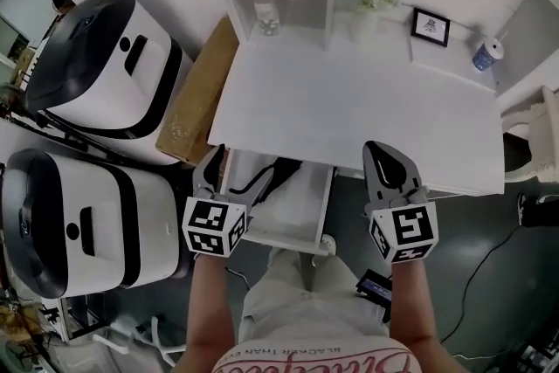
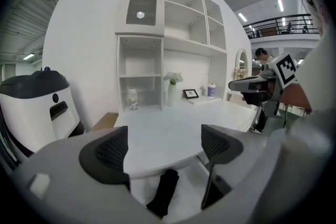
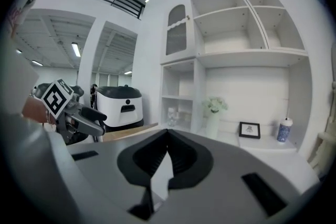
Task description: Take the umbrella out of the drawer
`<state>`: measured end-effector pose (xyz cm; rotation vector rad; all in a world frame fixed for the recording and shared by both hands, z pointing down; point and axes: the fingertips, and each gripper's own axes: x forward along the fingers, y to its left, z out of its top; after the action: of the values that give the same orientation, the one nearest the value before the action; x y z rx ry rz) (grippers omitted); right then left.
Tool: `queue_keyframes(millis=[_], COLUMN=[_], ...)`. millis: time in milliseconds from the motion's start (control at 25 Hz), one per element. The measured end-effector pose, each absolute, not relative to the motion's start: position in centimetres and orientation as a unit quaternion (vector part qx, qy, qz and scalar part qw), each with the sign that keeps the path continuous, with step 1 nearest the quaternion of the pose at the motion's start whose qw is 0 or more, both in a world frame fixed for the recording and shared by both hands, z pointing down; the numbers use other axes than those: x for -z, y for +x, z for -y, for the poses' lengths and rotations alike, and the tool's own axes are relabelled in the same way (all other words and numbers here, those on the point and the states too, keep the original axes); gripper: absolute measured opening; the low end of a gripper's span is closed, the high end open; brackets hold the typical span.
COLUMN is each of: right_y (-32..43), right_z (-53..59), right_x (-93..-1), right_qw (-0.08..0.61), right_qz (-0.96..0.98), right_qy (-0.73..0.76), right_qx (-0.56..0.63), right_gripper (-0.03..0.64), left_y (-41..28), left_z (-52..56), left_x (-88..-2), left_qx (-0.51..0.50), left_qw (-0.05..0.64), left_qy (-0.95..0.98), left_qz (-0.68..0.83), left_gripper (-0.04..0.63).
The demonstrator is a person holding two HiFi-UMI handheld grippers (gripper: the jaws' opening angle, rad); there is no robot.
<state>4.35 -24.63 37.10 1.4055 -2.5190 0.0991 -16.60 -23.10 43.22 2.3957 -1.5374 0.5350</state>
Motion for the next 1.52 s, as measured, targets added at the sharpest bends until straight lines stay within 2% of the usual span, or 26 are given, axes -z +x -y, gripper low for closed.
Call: queue_keyframes(millis=[840,1520], right_y=[0.6,1.0], right_z=[20.8,18.4], right_x=[-48.5,-55.8], right_qw=[0.187,0.256], right_qz=[0.789,0.746], right_qy=[0.56,0.576], right_qx=[-0.168,-0.216], right_gripper=[0.008,0.008], left_y=[-18.8,-17.7], left_z=[21.0,20.5], left_x=[-60.0,-73.3], left_qx=[-0.324,-0.452], left_qw=[0.248,0.292], left_qy=[0.837,0.795], left_qz=[0.365,0.281], left_gripper=[0.439,0.439])
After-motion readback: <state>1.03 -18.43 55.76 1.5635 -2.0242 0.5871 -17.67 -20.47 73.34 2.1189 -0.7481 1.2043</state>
